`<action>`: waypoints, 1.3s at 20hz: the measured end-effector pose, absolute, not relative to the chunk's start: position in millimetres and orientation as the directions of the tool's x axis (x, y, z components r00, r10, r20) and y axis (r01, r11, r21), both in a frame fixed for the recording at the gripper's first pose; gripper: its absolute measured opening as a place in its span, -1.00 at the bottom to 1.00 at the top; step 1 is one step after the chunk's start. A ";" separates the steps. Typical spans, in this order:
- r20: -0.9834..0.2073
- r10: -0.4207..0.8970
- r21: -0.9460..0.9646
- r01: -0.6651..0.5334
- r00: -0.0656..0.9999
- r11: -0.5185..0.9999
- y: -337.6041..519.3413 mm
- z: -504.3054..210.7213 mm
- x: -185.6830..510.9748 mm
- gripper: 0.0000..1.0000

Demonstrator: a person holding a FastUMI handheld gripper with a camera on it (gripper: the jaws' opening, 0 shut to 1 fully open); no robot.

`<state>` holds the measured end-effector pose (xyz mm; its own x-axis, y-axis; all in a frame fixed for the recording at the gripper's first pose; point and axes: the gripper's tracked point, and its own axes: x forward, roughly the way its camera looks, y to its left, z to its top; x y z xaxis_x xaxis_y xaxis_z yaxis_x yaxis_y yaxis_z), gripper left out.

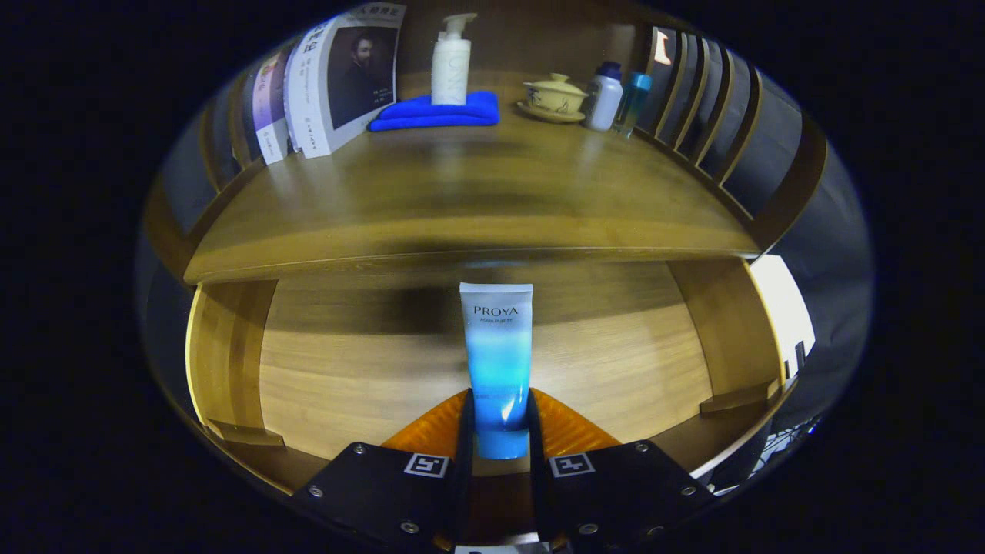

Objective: Pull open the drawer, take out the items inside it, and place them on the countertop above the cabinet.

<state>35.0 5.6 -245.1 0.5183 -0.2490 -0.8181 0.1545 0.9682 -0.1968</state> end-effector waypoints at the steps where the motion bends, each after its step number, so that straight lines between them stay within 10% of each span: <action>1: -0.812 -0.260 -0.209 0.156 0.522 0.965 5.5 -239.6 32.9 -0.34; 26: -0.665 -0.220 -0.223 0.091 0.714 0.971 20.5 -137.4 124.6 -0.33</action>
